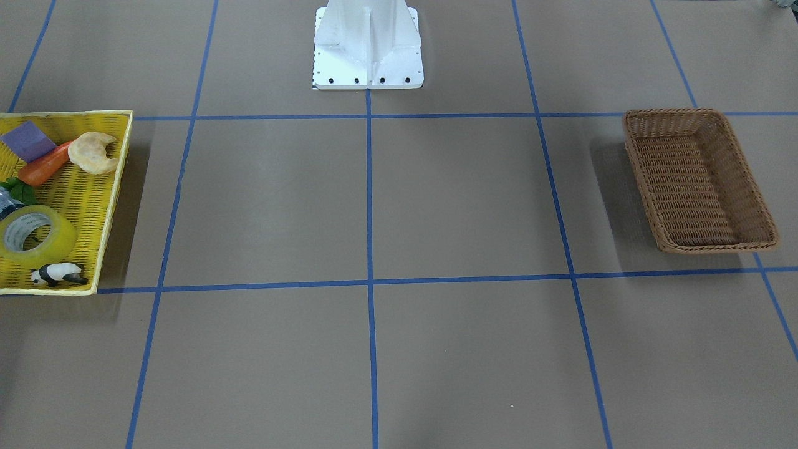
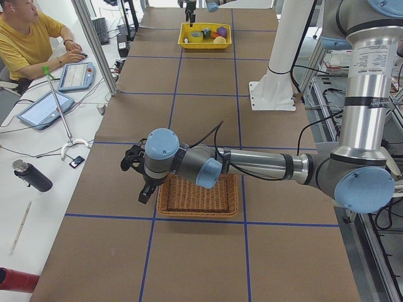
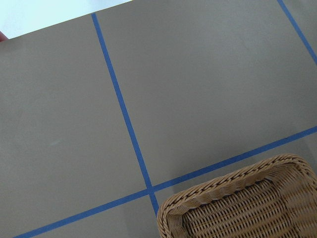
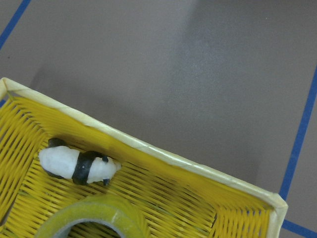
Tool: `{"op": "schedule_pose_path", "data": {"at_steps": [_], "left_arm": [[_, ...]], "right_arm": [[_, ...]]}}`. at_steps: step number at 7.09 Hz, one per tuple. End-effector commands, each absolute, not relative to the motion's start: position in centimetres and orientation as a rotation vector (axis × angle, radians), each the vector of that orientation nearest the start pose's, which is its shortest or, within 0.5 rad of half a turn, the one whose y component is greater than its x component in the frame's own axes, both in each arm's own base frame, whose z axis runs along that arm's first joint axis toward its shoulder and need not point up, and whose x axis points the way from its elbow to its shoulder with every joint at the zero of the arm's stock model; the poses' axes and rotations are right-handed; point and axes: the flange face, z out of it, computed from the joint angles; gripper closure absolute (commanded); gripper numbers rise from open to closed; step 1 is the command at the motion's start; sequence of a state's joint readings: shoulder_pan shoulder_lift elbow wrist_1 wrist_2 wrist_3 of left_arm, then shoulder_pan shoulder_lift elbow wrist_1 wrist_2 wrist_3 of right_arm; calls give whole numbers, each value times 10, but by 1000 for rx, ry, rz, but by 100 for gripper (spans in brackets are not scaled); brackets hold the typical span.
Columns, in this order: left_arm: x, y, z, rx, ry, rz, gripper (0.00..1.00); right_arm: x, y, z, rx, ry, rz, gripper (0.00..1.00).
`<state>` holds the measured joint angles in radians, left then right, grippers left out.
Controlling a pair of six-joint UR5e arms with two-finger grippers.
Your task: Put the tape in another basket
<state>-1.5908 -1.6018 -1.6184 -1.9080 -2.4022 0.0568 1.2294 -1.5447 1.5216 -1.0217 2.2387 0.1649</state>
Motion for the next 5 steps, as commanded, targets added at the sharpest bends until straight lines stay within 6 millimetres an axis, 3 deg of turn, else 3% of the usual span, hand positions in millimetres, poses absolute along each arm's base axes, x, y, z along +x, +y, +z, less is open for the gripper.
{"op": "schedule_pose_path", "data": {"at_steps": [1,2,3,5], "left_arm": [[-70,-521,578,423,804,207,1],[-70,-521,579,421,804,206,1],[-70,-521,579,421,804,206,1],[-70,-521,579,420,804,206,1]], "right_arm": [[-135,-515,620,304,-764,-387,0],[-135,-513,629,288,-760,-386,1],[-133,-506,638,274,-751,-381,9],[-138,-503,648,255,-737,-383,36]]}}
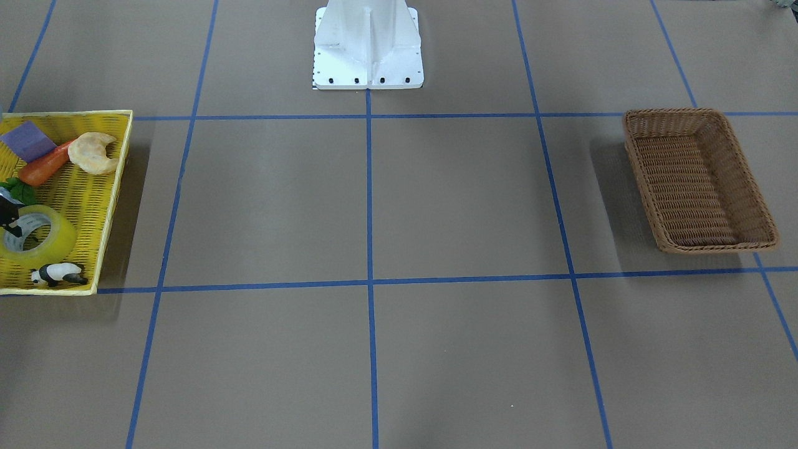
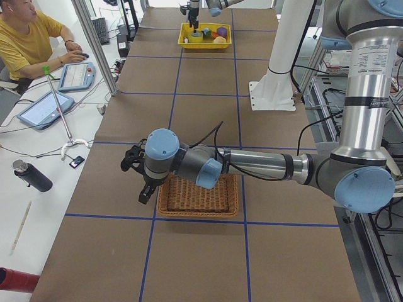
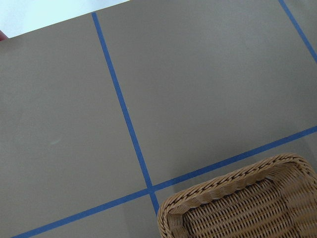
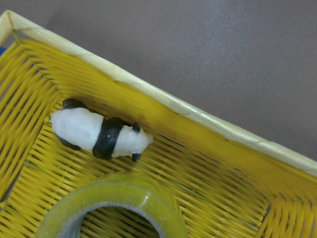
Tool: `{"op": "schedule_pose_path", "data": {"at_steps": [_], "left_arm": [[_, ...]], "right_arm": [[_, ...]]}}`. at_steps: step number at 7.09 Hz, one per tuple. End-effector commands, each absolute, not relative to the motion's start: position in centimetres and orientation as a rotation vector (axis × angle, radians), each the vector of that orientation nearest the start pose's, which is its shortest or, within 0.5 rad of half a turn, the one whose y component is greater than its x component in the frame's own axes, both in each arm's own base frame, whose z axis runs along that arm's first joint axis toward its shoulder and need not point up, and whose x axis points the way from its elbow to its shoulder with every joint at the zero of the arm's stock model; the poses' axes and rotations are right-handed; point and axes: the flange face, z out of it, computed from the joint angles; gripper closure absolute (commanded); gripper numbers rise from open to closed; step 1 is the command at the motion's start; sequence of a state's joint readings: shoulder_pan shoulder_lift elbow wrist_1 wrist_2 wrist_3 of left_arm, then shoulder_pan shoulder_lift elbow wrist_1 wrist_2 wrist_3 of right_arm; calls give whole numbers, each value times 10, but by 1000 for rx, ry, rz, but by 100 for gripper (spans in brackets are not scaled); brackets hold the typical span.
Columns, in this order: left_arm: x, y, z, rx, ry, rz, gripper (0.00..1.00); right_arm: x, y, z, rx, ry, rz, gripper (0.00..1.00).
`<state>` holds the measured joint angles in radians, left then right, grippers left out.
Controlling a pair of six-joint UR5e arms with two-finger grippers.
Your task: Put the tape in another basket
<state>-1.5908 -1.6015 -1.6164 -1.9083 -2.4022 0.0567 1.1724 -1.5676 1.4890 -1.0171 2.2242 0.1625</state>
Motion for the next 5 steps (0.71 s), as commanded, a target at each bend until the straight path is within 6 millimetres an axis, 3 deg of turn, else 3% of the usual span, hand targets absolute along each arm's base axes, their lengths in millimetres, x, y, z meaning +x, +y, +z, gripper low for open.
{"op": "schedule_pose_path", "data": {"at_steps": [1,2,4,5], "left_arm": [[-70,-521,580,418,804,205,1],[-70,-521,582,416,805,204,1],[-70,-521,582,414,805,203,1],[-70,-521,582,414,805,203,1]], "right_arm": [[-148,-502,651,247,-727,-398,42],[-153,-502,651,247,-726,-408,46],[-154,-504,644,263,-729,-421,100],[-154,-506,640,269,-738,-423,100]]}}
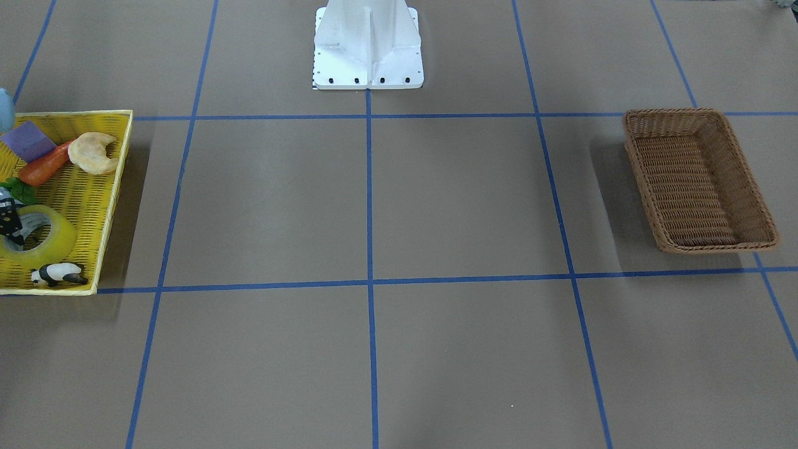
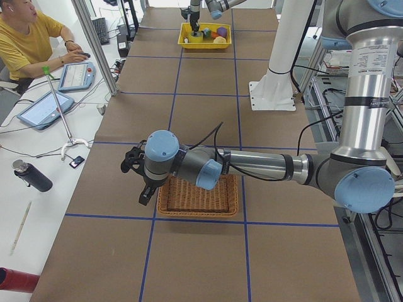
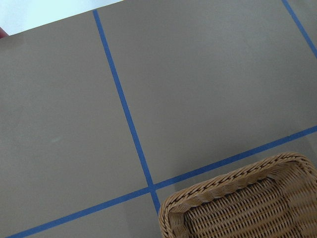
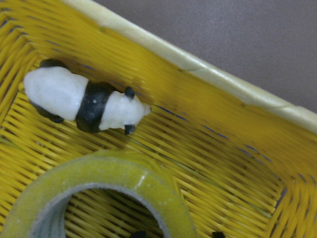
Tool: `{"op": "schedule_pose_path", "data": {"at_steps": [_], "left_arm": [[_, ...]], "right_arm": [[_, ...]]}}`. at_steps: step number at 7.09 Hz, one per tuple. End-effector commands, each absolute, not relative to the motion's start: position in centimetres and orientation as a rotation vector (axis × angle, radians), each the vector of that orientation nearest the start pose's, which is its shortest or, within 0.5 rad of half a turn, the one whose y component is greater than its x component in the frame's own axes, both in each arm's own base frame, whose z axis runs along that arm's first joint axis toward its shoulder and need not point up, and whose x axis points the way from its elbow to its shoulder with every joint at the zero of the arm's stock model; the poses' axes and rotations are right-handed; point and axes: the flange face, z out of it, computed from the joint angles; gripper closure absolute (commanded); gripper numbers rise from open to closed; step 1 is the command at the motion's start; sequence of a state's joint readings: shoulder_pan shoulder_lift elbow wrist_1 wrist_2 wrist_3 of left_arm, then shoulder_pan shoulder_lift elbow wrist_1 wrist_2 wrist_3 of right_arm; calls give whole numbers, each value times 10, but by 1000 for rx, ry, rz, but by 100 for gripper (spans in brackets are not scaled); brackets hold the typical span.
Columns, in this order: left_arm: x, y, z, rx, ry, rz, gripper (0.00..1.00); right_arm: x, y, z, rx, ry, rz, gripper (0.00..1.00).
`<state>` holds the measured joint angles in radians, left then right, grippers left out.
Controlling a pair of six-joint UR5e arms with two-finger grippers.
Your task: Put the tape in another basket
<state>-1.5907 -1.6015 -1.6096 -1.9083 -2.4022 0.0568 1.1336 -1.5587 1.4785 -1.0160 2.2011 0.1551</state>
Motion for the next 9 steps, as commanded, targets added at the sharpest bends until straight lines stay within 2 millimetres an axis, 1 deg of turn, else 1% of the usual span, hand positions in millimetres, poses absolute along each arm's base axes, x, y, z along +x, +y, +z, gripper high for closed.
{"op": "schedule_pose_path", "data": {"at_steps": [1,4,5,7,8,9], "left_arm": [[-70,-520,583,413,805,203,1],[-70,-517,587,415,805,204,1],[-70,-517,587,416,805,204,1],[-70,-517,585,419,806,205,1],[-70,-518,586,418,806,204,1],[-70,-517,585,419,806,205,1]], "right_arm": [[-152,-508,635,277,-742,-422,100],[-106,-519,604,330,-812,-359,100],[-103,-526,590,351,-830,-355,100],[-112,-551,557,403,-840,-369,100],[-119,-566,532,431,-855,-351,100],[-131,-580,502,442,-884,-313,100]]}}
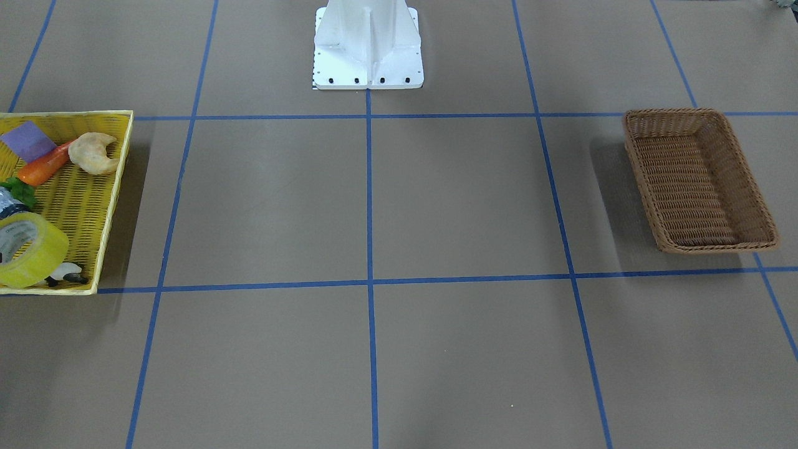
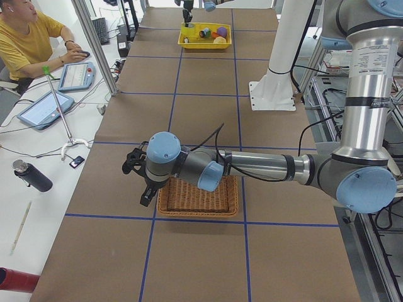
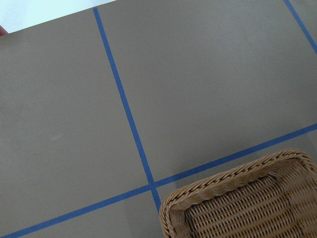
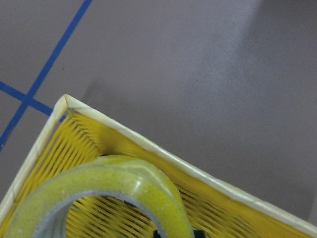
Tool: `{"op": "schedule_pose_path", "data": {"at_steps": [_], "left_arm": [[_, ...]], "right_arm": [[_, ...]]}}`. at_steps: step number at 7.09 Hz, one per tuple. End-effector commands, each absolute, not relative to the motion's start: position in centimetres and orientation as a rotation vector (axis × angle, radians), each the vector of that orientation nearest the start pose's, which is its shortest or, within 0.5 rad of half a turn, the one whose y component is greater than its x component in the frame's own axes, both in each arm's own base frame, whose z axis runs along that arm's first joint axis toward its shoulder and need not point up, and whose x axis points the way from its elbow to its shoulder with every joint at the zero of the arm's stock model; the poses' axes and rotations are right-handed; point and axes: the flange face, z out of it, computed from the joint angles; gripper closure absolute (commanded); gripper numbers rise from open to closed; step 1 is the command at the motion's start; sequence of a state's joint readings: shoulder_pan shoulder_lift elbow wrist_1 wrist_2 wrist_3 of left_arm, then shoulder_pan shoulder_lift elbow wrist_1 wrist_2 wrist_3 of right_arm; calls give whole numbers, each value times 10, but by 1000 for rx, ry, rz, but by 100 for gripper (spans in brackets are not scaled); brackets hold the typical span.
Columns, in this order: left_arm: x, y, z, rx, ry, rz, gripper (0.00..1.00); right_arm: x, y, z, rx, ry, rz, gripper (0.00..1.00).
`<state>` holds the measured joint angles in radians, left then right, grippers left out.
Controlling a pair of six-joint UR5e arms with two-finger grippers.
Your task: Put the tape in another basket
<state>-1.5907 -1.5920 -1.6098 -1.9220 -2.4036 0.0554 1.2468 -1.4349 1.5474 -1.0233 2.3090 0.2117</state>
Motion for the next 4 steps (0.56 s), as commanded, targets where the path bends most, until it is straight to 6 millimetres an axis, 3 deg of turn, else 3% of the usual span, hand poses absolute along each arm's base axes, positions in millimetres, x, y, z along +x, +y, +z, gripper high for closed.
{"op": "schedule_pose_path", "data": {"at_steps": [1,4], "left_arm": [[-70,-517,583,422,807,206,1],[-68,-521,570,479,809,237,1]], "right_arm": [[-150,-586,479,444,-905,-300,100],[-196,-590,430,478,-936,-331,100]]}}
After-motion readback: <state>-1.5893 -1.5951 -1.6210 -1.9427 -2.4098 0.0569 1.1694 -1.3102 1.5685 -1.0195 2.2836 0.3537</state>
